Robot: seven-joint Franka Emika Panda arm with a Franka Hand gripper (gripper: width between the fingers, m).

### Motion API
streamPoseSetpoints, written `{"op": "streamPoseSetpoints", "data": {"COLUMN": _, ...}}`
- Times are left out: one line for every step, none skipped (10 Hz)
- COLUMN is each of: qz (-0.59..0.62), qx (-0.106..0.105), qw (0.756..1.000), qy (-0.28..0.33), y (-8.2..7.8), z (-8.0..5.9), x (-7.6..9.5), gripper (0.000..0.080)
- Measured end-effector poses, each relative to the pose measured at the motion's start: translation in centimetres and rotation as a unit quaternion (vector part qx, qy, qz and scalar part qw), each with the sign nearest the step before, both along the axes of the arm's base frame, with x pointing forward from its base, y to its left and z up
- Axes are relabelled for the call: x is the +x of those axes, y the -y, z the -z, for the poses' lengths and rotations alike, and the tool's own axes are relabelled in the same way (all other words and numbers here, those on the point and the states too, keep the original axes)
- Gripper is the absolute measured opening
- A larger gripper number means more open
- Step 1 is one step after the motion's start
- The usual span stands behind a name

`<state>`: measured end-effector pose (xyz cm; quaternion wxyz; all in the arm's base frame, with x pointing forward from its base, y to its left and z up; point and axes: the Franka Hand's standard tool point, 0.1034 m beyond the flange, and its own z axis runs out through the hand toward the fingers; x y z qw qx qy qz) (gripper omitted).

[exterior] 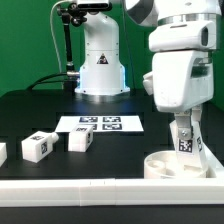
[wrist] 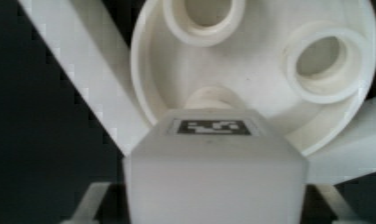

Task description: Assemble stool

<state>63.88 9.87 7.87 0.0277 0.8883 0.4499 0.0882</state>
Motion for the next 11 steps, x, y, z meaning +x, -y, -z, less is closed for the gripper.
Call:
{"op": "streamPoseSetpoints", "data": {"qz": 0.026, "qx": 0.009, "qw": 1.000, "qy": 0.000, "y": 0.02, "z": -0.02, "x": 0.07, "gripper": 0.0346}}
{"op": "streamPoseSetpoints", "data": {"qz": 0.043, "qx": 0.015, "qw": 0.999, "qy": 0.001, "y": -0.01, "z": -0.09, "x": 0.18, "gripper": 0.0346}}
{"op": "streamPoseSetpoints", "data": {"qz": 0.086, "qx": 0.026, "qw": 0.996, "qy": -0.002, "y": -0.16, "z": -0.06, "x": 0.12, "gripper": 0.0346}}
{"op": "streamPoseSetpoints", "data": {"qz": 0.112, "qx": 0.032, "qw": 0.993, "qy": -0.003, "y": -0.19, "z": -0.06, "x": 0.11, "gripper": 0.0346}}
{"op": "streamPoseSetpoints", "data": {"qz": 0.134, "qx": 0.037, "qw": 0.990, "qy": -0.004, "y": -0.22, "z": -0.06, "x": 0.11, "gripper": 0.0346}}
{"op": "streamPoseSetpoints", "data": {"qz": 0.175, "qx": 0.048, "qw": 0.983, "qy": -0.008, "y": -0.33, "z": -0.06, "x": 0.09, "gripper": 0.0345}}
{"op": "streamPoseSetpoints", "data": {"qz": 0.211, "qx": 0.058, "qw": 0.976, "qy": -0.011, "y": -0.45, "z": -0.06, "x": 0.07, "gripper": 0.0345}}
{"op": "streamPoseSetpoints", "data": {"qz": 0.242, "qx": 0.066, "qw": 0.968, "qy": -0.013, "y": -0.54, "z": -0.06, "x": 0.05, "gripper": 0.0345}}
{"op": "streamPoseSetpoints", "data": {"qz": 0.279, "qx": 0.076, "qw": 0.957, "qy": -0.017, "y": -0.67, "z": -0.06, "x": 0.03, "gripper": 0.0345}}
{"op": "streamPoseSetpoints", "data": {"qz": 0.308, "qx": 0.083, "qw": 0.948, "qy": -0.020, "y": -0.74, "z": -0.05, "x": 0.01, "gripper": 0.0345}}
{"op": "streamPoseSetpoints", "data": {"qz": 0.374, "qx": 0.099, "qw": 0.921, "qy": -0.027, "y": -0.84, "z": 0.02, "x": -0.08, "gripper": 0.0345}}
